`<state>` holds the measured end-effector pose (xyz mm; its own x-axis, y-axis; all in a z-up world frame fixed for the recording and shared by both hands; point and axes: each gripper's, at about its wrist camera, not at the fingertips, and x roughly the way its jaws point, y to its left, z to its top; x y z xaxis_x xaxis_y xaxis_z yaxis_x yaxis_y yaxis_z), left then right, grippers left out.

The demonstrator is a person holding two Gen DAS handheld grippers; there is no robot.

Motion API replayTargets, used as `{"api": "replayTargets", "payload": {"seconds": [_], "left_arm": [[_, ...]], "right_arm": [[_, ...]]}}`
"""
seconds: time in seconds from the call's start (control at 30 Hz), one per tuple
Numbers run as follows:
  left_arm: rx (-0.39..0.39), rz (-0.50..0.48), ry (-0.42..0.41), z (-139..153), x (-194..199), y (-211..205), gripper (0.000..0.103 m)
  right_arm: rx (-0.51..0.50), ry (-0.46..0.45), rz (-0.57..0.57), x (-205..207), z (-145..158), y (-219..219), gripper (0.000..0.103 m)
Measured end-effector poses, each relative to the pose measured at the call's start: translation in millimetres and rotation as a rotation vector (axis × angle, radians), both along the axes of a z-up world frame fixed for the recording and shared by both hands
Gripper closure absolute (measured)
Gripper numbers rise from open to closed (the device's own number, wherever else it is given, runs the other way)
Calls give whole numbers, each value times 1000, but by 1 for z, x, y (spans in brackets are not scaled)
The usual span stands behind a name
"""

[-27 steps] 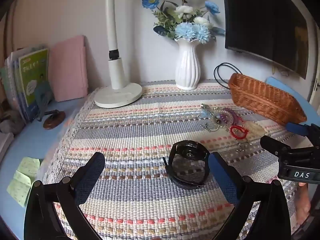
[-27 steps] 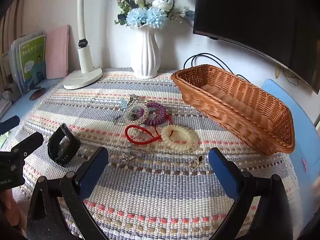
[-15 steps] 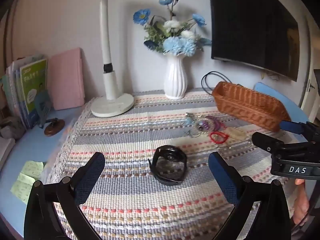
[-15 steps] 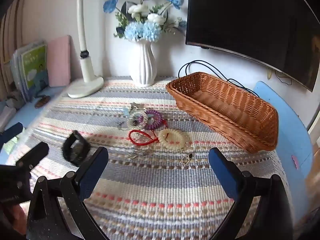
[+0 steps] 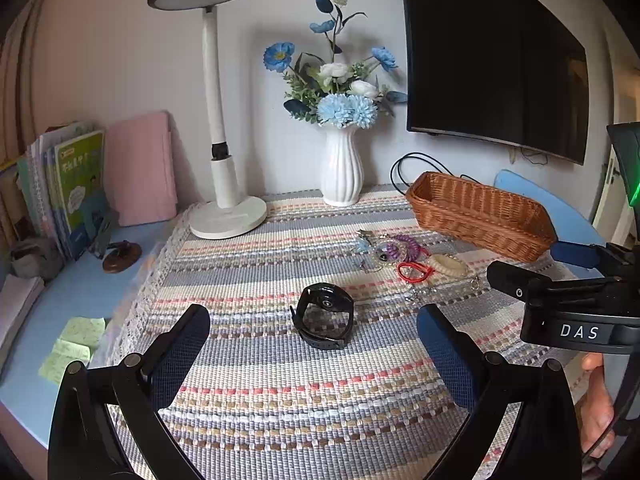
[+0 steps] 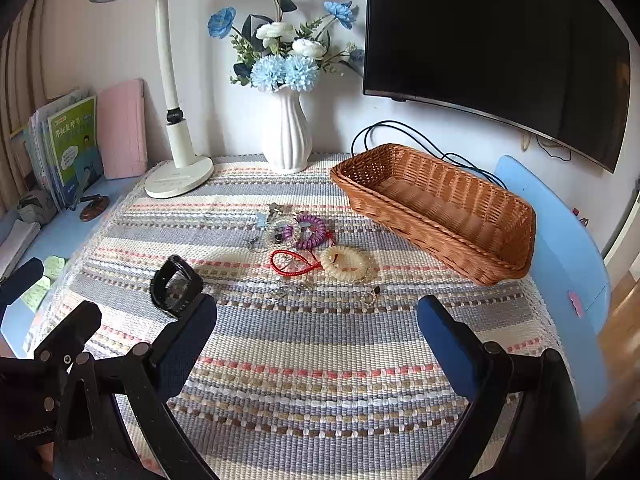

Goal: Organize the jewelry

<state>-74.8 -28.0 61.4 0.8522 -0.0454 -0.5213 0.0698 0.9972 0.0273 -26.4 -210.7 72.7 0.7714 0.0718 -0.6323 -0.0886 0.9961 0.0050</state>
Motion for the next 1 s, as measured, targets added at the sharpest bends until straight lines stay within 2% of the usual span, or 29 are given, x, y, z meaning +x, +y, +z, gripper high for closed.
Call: {"api": "replayTargets", "payload": {"seconds": [0.37, 1.0], "left_arm": [[-15, 8, -61, 12, -18, 8, 0], [-55, 5, -50, 17, -17, 14, 0]], "right_arm": [[10, -11, -15, -11, 12, 2, 2], [6, -18, -20, -13, 24, -1, 2]]}}
